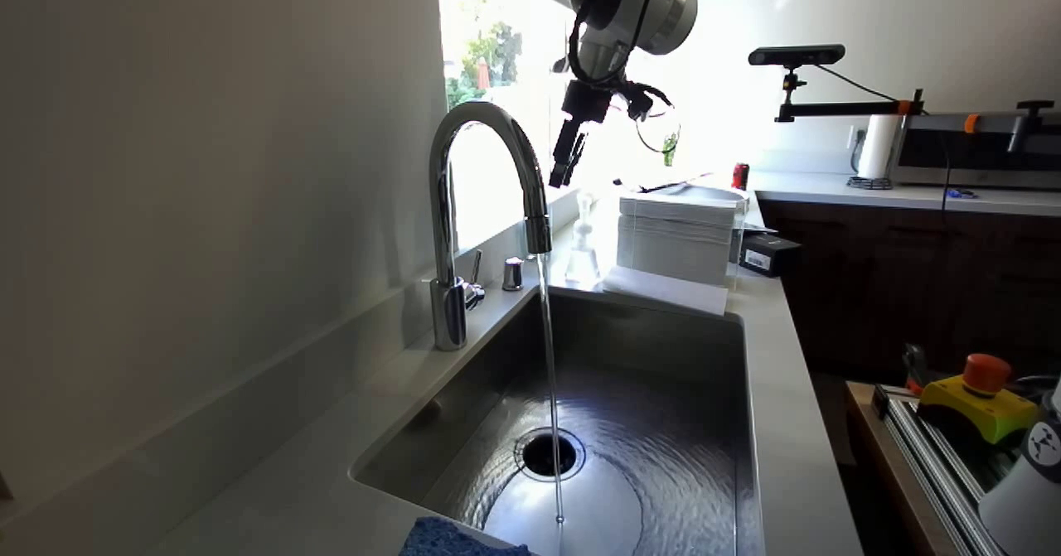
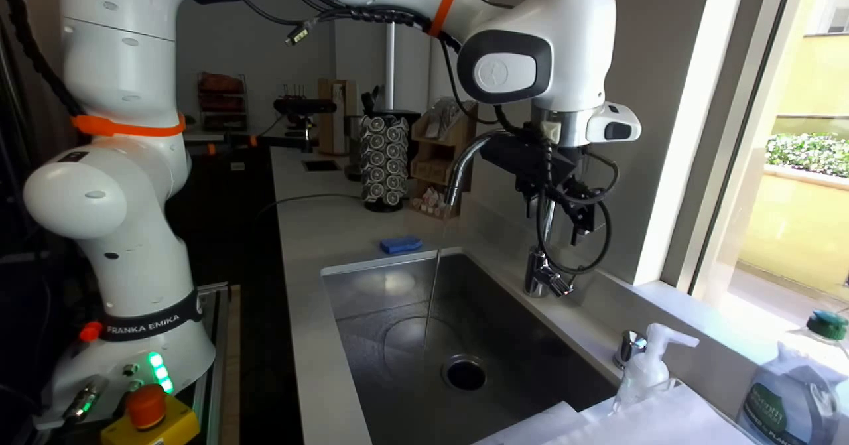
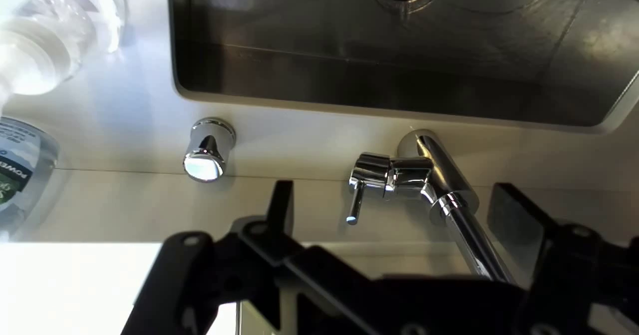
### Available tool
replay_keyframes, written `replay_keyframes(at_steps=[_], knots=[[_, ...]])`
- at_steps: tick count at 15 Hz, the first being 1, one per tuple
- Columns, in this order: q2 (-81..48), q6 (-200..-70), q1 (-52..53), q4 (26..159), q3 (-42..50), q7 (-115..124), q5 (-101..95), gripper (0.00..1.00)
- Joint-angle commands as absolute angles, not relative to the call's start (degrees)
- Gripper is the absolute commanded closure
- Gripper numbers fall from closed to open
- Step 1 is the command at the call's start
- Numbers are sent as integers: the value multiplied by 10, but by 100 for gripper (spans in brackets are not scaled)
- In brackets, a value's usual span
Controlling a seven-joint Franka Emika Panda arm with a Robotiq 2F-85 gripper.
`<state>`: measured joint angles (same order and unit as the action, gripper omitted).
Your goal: Push the faucet to the left then push the faucet handle backwards.
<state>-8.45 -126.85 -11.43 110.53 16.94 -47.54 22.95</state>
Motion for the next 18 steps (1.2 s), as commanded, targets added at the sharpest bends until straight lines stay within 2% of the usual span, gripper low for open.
replay_keyframes(at_steps=[1, 9, 10, 14, 18], knots=[[-153, -1247, -157, 1043, 131, -515, 278, 0], [-250, -1235, -208, 956, 66, -507, 290, 0], [-222, -1259, -206, 990, 67, -504, 281, 0], [-228, -1259, -209, 985, 63, -504, 279, 0], [-271, -1288, -228, 959, 43, -508, 338, 0]])
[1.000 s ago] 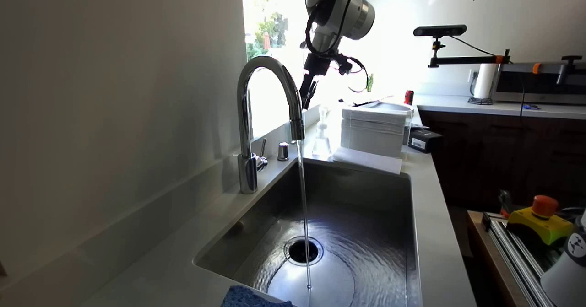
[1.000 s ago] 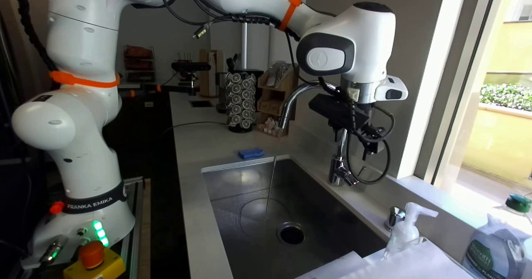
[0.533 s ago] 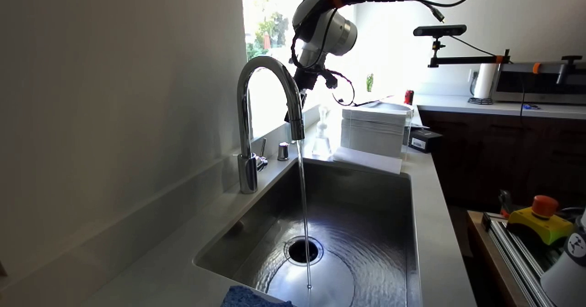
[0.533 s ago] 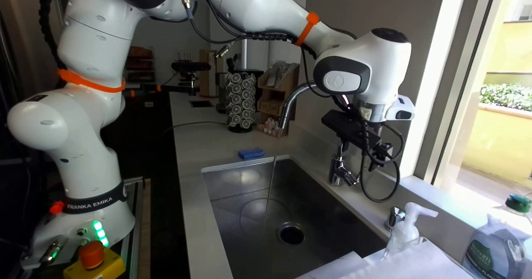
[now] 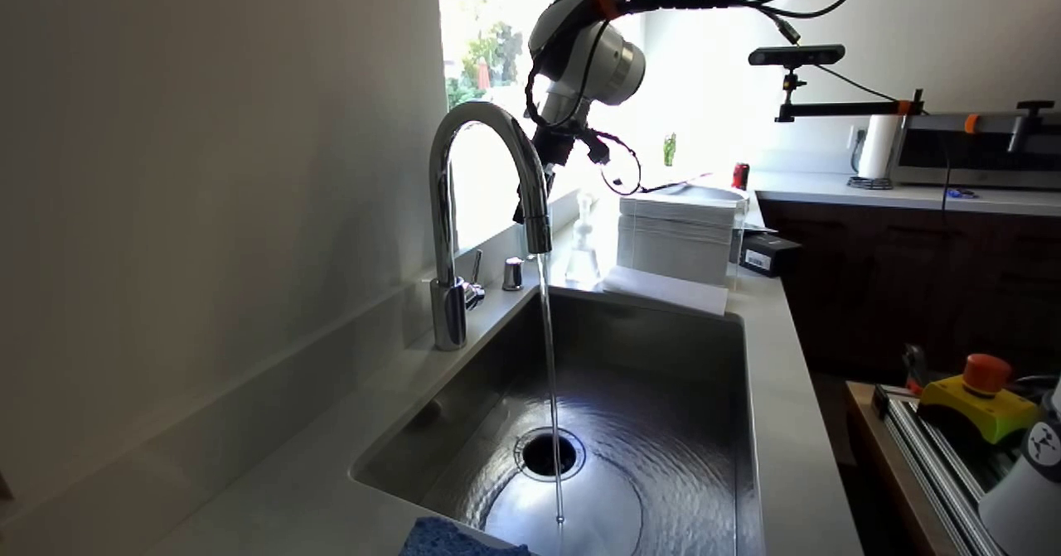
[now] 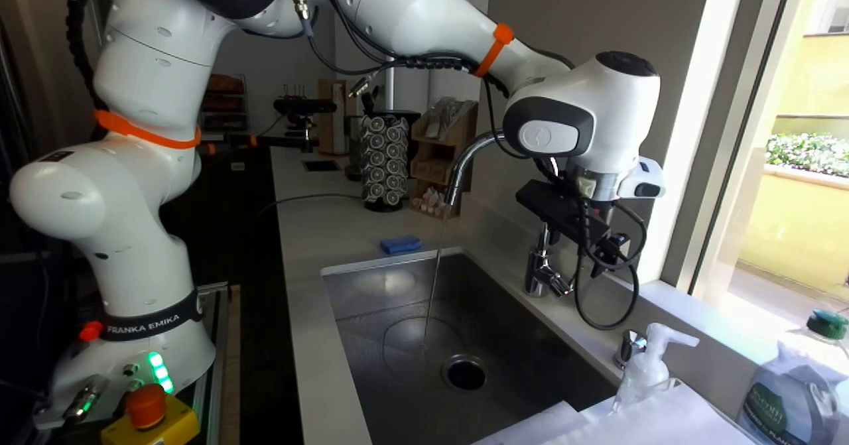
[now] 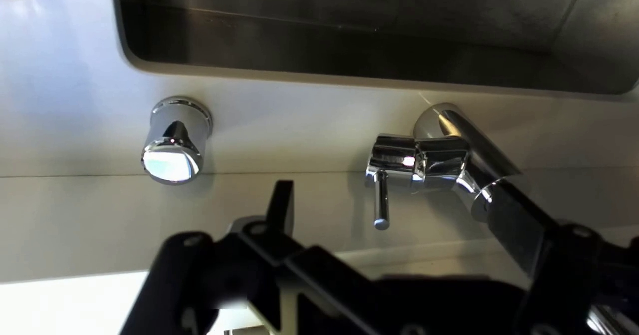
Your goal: Push the faucet to the left then push the faucet handle backwards.
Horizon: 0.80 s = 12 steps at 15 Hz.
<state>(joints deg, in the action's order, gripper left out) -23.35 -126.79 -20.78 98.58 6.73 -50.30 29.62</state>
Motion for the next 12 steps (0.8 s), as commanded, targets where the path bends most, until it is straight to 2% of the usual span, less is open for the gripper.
replay_keyframes(at_steps=[1, 12], knots=[[-284, -1291, -236, 948, 34, -518, 356, 0], [-410, -1269, -255, 802, -24, -541, 404, 0]])
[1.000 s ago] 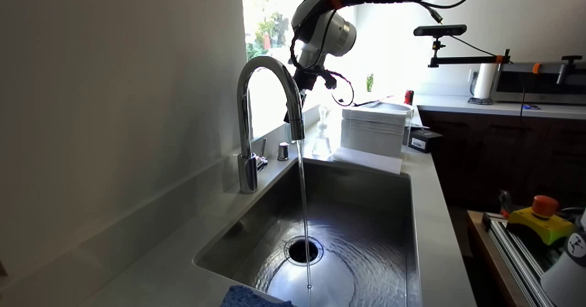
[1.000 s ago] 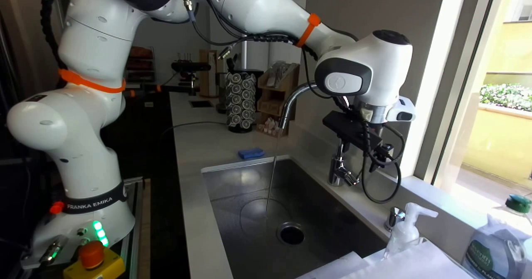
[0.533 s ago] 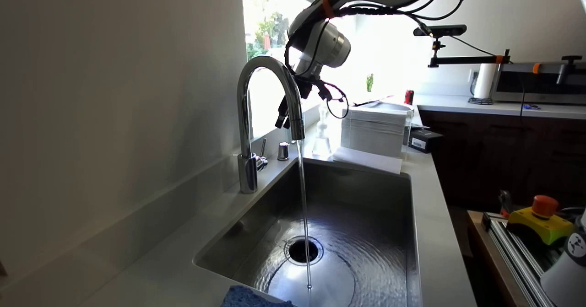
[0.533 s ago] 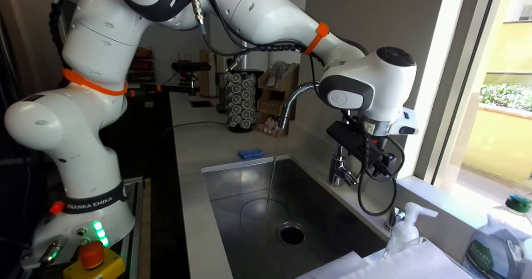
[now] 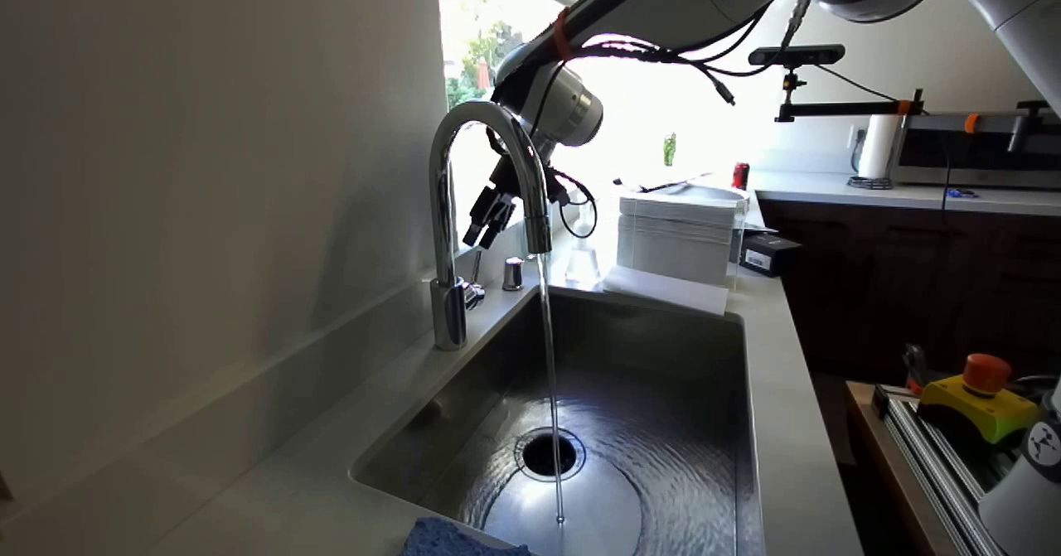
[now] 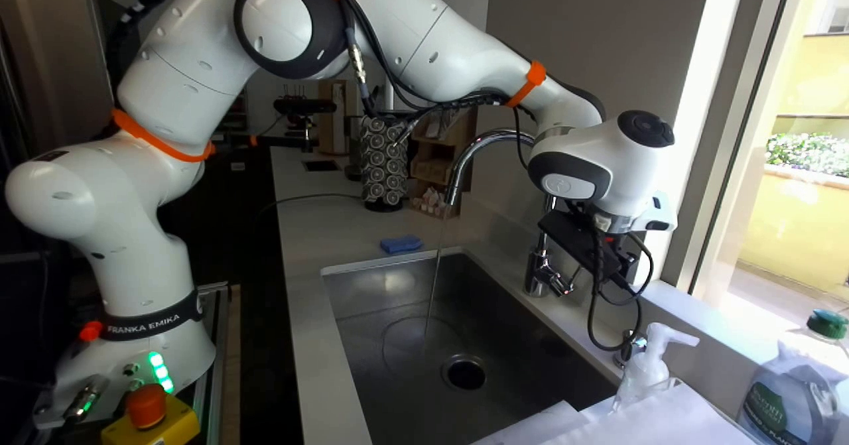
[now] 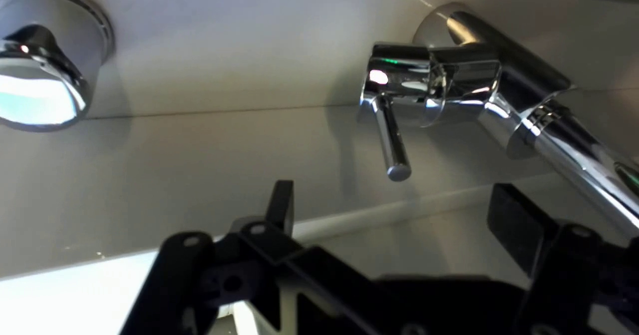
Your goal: Push the faucet to the left then push the faucet handle backwards.
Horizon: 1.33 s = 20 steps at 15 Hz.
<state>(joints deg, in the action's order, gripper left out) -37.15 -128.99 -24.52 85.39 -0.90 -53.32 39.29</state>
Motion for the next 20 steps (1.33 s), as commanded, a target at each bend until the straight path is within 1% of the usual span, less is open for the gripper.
replay_keyframes(at_steps=[1, 5, 14, 20], knots=[[-417, -1268, -252, 795, -24, -532, 397, 0], [-430, -1262, -248, 777, -26, -514, 386, 0], [-425, -1188, -238, 765, -13, -447, 359, 0], [-426, -1172, -242, 761, -20, -413, 338, 0]])
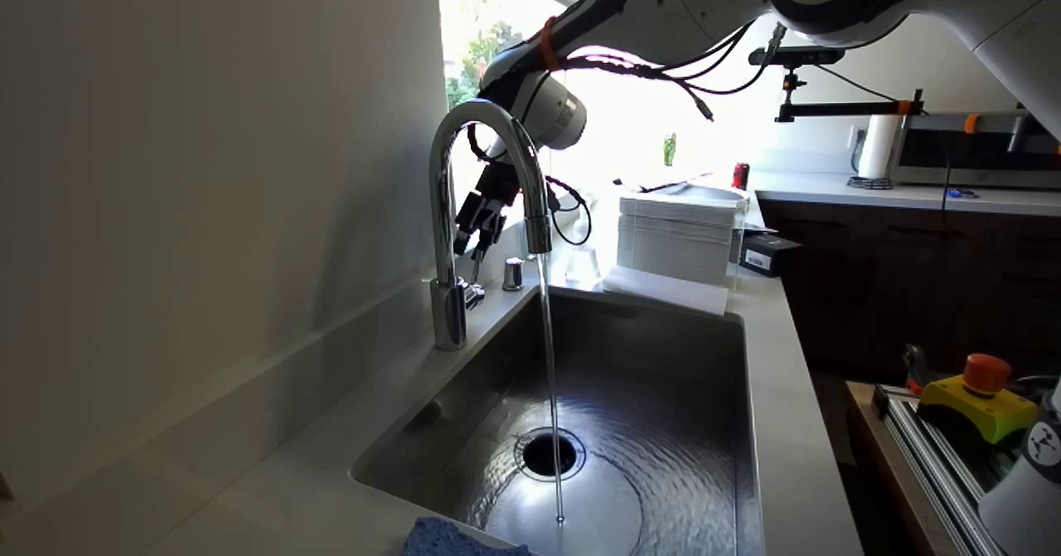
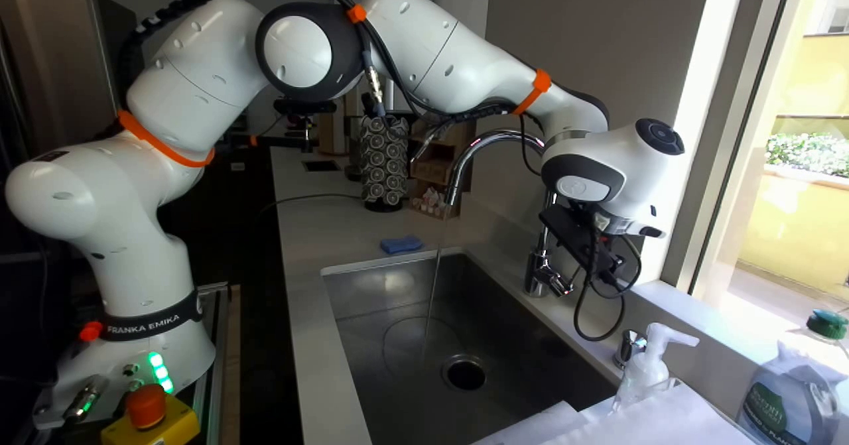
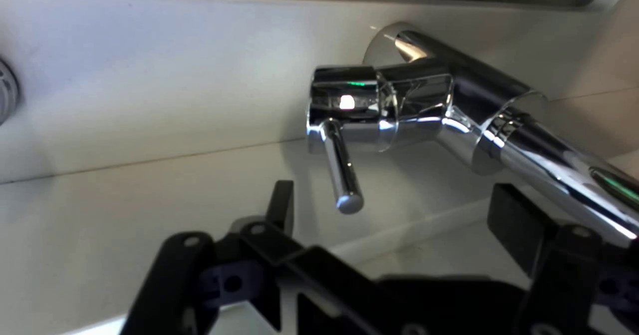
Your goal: Push the faucet to the left then push the faucet handle backwards.
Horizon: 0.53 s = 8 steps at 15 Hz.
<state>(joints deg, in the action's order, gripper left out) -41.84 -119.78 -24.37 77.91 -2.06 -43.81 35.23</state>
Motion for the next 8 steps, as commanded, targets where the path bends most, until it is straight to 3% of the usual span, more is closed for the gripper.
replay_keyframes(at_steps=[1, 6, 8], knots=[[-426, -1172, -243, 761, -21, -411, 337, 1], [-426, -1170, -243, 757, -23, -404, 333, 31], [-425, -1171, -242, 757, -22, -401, 330, 51]])
